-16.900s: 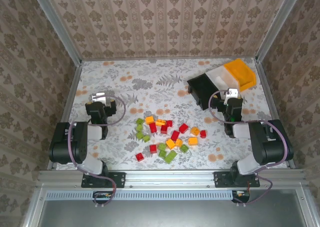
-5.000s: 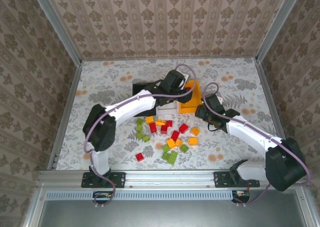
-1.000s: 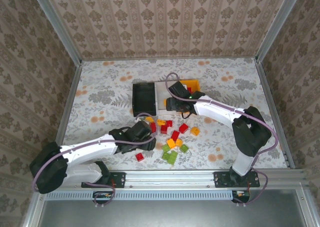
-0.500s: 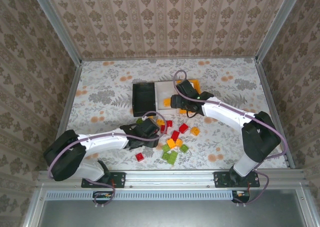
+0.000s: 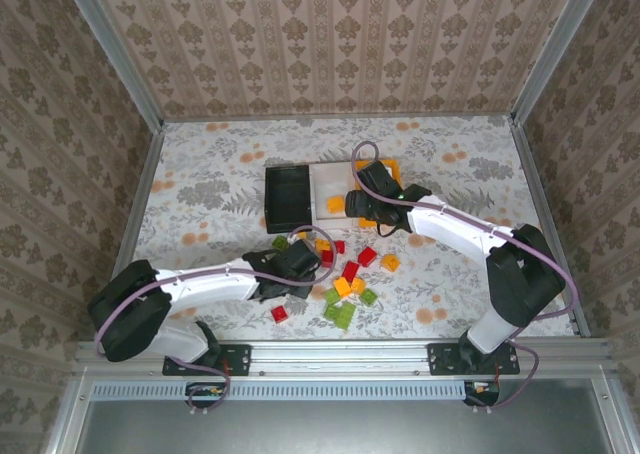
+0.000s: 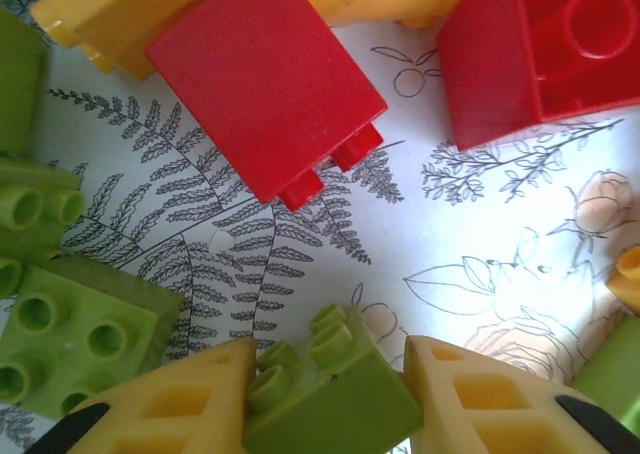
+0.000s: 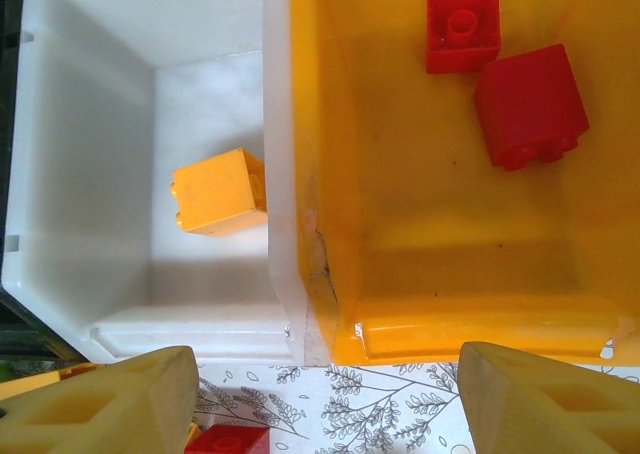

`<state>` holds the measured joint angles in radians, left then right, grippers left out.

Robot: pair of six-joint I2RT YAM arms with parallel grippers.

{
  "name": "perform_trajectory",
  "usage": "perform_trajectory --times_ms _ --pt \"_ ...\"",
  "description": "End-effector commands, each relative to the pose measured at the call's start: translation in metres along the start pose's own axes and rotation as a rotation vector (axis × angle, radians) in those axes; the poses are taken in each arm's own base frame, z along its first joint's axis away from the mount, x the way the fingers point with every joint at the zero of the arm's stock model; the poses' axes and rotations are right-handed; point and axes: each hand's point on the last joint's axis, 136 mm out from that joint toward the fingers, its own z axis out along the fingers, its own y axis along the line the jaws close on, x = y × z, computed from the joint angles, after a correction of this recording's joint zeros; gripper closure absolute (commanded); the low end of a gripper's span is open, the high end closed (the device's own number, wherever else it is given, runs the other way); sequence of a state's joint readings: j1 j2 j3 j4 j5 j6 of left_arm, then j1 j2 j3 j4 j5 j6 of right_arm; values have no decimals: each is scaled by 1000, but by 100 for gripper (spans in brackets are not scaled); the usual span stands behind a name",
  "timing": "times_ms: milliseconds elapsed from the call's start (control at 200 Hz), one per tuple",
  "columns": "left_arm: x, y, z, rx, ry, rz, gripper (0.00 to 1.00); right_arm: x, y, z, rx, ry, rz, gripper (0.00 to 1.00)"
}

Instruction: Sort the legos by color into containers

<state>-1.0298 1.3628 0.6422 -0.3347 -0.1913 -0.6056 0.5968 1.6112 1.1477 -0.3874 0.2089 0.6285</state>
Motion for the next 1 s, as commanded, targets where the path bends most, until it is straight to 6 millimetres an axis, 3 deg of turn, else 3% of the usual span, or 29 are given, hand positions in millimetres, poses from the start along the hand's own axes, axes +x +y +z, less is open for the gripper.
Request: perform_trajectory --times_ms 0,150,255,350,485,685,830,995 --pt "-11 -1 -25 -6 -51 -15 68 -8 2 -12 -29 -34 24 30" --pt "-41 12 -63 -16 -165 -50 68 -4 -1 -16 -40 -34 35 30" --pt "-81 34 -84 -41 -252 -115 68 1 -5 -18 -42 -30 45 30" --pt "-119 56 -88 -70 -302 -160 68 6 -9 -19 -32 -23 45 30" --pt "-164 73 -73 -100 -313 -179 69 13 -17 -19 -7 -13 41 30" --pt "-197 89 -33 -116 -249 -211 71 21 -24 -27 -8 -6 44 30" --pt "-206 89 -12 -127 -203 -196 68 26 -28 -35 -9 2 39 30" --pt "-209 87 -1 -127 -168 -197 50 35 -35 -45 -11 15 37 28"
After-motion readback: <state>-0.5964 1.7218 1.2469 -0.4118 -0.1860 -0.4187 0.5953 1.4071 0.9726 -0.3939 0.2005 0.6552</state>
